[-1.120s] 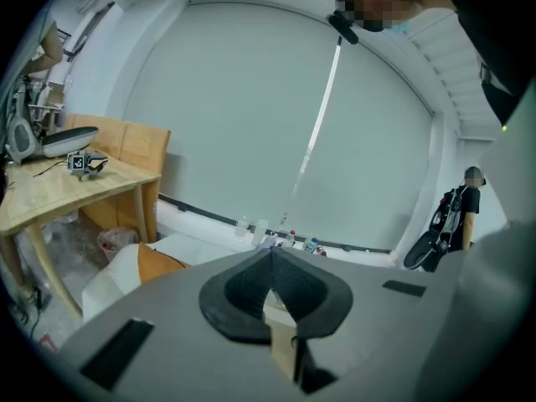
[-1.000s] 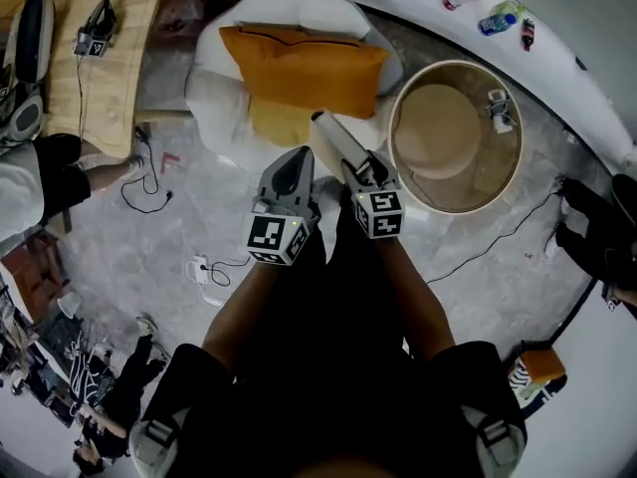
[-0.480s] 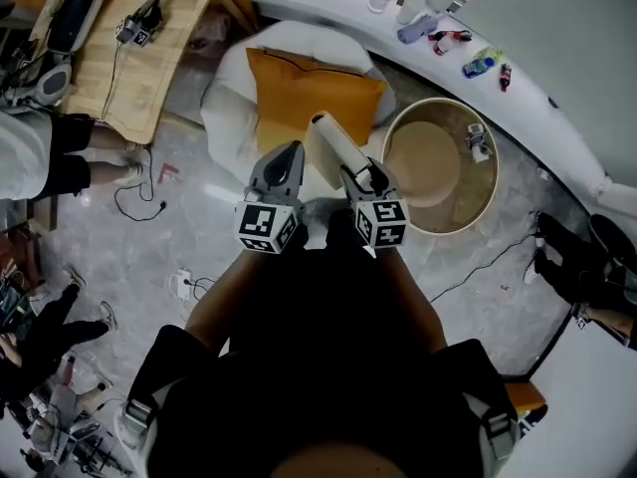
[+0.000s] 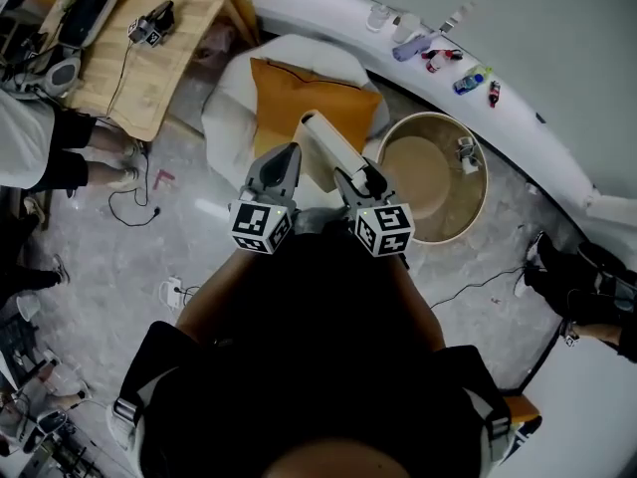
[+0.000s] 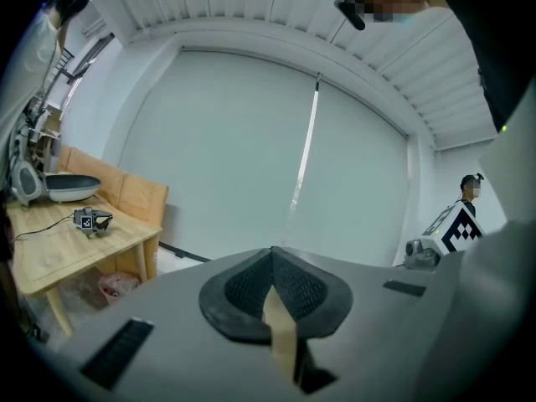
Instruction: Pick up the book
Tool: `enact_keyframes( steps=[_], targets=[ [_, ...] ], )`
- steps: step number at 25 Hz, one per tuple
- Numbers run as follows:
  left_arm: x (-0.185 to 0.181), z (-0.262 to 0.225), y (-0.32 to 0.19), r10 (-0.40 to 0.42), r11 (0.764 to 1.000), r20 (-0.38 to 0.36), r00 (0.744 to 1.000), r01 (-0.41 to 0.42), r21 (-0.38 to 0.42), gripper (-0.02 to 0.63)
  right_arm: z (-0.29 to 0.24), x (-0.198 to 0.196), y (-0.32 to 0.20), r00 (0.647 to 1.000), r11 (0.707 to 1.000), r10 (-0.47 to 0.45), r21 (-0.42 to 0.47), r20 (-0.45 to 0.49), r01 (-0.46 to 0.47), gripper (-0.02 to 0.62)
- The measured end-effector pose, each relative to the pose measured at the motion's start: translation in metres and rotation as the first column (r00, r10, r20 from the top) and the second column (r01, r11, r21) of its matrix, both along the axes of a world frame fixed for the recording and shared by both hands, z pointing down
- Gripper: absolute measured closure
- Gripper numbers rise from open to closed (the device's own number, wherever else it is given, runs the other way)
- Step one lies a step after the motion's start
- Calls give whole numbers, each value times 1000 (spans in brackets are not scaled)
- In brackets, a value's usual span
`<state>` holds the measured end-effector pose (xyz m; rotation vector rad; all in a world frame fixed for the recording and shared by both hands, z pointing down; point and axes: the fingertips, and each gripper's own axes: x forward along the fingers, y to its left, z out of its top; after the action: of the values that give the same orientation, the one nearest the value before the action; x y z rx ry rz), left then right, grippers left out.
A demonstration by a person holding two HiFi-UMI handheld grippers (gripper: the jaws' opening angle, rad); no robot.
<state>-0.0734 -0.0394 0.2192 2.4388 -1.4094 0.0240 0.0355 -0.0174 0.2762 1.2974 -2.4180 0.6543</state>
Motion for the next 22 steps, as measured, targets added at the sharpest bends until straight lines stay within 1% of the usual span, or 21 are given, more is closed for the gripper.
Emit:
enact_keyframes(
  steps=[8,22],
  targets=[
    [-5,-5,2,-13,1000,-12,1000,13,18,598,1,1,3,999,1000,-27,10,-42,27,351],
    [-9,-1,8,-17,1000,-6,1000,17,8,598,4,-6,8,998,999,-44,13,-50,45,351]
  ],
)
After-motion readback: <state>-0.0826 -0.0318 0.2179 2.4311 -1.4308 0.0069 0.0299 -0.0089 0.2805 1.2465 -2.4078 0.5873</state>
